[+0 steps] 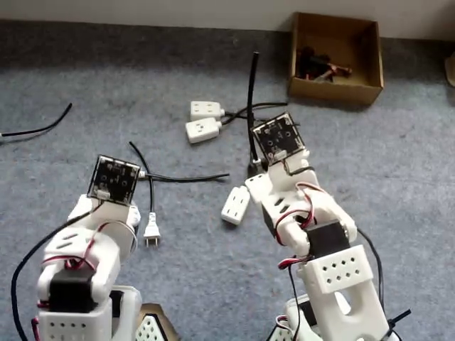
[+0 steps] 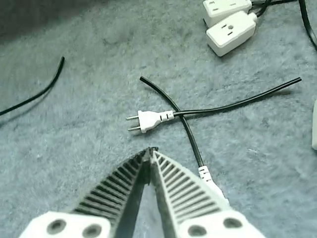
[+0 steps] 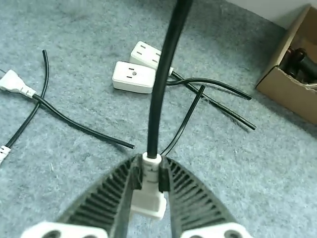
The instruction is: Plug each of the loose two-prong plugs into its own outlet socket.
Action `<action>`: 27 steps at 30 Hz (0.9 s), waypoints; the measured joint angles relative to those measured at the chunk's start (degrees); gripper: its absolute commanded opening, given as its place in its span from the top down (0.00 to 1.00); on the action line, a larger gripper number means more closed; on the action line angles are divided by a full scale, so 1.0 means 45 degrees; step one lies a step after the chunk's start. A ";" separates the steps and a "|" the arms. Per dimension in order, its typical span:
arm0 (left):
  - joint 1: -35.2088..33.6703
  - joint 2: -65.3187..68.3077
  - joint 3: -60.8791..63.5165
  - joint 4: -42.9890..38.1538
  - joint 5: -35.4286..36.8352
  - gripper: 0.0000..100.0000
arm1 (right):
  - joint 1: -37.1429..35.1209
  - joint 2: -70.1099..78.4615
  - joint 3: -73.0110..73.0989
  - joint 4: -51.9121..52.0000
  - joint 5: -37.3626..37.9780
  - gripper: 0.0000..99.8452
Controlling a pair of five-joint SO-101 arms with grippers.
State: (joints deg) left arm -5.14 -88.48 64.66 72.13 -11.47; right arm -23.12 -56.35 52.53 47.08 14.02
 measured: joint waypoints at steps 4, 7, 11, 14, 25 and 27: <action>0.0117 -0.0821 0.0430 -0.0176 -0.0469 0.99 | 0.0000 0.0000 0.0137 -0.0293 0.0000 0.99; 0.0117 -0.0918 0.0449 -0.0664 -0.0469 0.99 | 0.0000 0.0000 0.0195 -0.0313 0.0000 0.99; 0.0195 -0.0918 0.0449 -0.1368 -0.0469 0.96 | -0.0039 0.0000 0.0664 -0.0352 0.0000 0.99; 0.0508 -0.0625 0.0371 -0.1602 -0.0469 0.96 | -0.0391 0.0000 0.0664 -0.0430 -0.0371 0.99; 0.2989 0.2129 -0.1661 -0.1641 -0.0234 0.99 | -0.0527 0.0000 0.0664 -0.2208 -0.2969 0.99; 0.3223 0.2129 -0.1661 -0.1641 -0.0234 0.99 | -0.0547 0.0000 0.0664 -0.2501 -0.3380 0.99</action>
State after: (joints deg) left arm 9.36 -78.90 57.19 64.75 -12.53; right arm -25.58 -56.35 55.52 35.82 -1.19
